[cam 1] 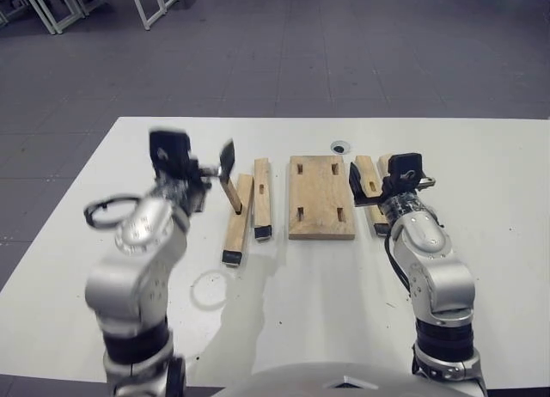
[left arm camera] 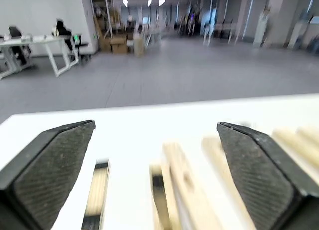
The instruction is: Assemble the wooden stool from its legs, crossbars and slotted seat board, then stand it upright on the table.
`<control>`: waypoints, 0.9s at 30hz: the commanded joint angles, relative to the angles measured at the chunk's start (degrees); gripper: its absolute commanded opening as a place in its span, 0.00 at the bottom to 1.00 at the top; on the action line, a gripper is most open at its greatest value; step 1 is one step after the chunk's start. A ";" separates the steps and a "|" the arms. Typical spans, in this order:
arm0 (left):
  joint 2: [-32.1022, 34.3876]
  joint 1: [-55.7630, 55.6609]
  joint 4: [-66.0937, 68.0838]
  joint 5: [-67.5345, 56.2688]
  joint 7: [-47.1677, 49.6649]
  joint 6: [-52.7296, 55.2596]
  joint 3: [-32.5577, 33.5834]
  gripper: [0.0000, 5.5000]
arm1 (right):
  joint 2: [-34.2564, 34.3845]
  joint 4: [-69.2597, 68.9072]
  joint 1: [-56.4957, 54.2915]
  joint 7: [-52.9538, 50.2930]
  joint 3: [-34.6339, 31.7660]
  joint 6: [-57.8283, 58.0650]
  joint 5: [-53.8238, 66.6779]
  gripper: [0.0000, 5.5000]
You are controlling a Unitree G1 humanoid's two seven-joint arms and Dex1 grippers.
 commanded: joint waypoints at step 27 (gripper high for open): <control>-3.91 21.93 32.01 10.22 -5.29 -7.73 -12.55 0.64 | 0.10 -0.22 -3.47 -0.03 -0.53 4.51 -0.23 1.00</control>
